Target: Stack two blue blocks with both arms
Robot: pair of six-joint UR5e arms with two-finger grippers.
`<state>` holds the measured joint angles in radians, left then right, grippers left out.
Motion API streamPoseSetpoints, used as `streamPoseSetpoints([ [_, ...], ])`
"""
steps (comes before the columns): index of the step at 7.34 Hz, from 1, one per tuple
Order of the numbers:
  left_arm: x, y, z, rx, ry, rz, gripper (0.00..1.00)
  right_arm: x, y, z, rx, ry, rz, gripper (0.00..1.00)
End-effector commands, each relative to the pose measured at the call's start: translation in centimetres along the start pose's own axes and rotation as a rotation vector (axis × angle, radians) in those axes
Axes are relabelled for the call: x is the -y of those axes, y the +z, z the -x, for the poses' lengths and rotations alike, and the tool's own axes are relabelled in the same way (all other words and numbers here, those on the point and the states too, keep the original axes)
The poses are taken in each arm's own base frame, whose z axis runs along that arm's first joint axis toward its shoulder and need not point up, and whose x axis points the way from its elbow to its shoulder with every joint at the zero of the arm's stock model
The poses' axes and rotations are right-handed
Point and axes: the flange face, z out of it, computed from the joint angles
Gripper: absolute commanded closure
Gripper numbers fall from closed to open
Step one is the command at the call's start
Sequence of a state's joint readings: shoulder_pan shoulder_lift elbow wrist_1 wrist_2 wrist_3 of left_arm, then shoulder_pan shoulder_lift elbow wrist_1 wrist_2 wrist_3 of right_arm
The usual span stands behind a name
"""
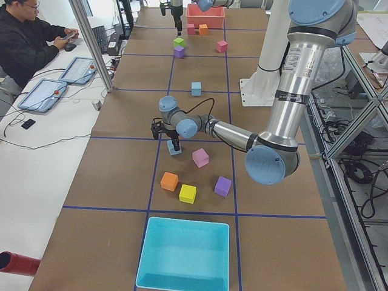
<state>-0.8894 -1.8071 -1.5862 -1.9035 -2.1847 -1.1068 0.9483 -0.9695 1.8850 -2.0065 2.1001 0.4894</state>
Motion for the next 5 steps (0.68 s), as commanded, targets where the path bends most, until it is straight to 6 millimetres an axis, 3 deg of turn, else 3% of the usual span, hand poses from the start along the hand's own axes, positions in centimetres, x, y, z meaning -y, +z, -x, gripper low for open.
streamPoseSetpoints([
  [1, -1.1, -3.6, -3.4, -0.066, 0.049, -0.033, 0.54, 0.3, -0.8, -1.0, 0.006, 0.004, -0.010, 0.00],
  [2, -1.0, -5.6, -7.2, -0.092, 0.064, -0.048, 0.54, 0.3, -0.9, -1.6, 0.004, 0.007, -0.010, 0.00],
  [3, -0.5, -8.5, -12.6, -0.102, 0.079, -0.077, 0.54, 0.3, -1.0, -1.9, 0.002, 0.013, -0.010, 0.00],
  [4, -2.6, -9.1, -18.9, -0.088, 0.131, -0.107, 0.54, 0.4, -1.2, -3.3, -0.006, 0.032, -0.014, 0.00],
  [5, -5.4, -8.8, -23.8, -0.067, 0.182, -0.133, 0.54, 0.4, -1.4, -4.2, -0.010, 0.047, -0.016, 0.00],
])
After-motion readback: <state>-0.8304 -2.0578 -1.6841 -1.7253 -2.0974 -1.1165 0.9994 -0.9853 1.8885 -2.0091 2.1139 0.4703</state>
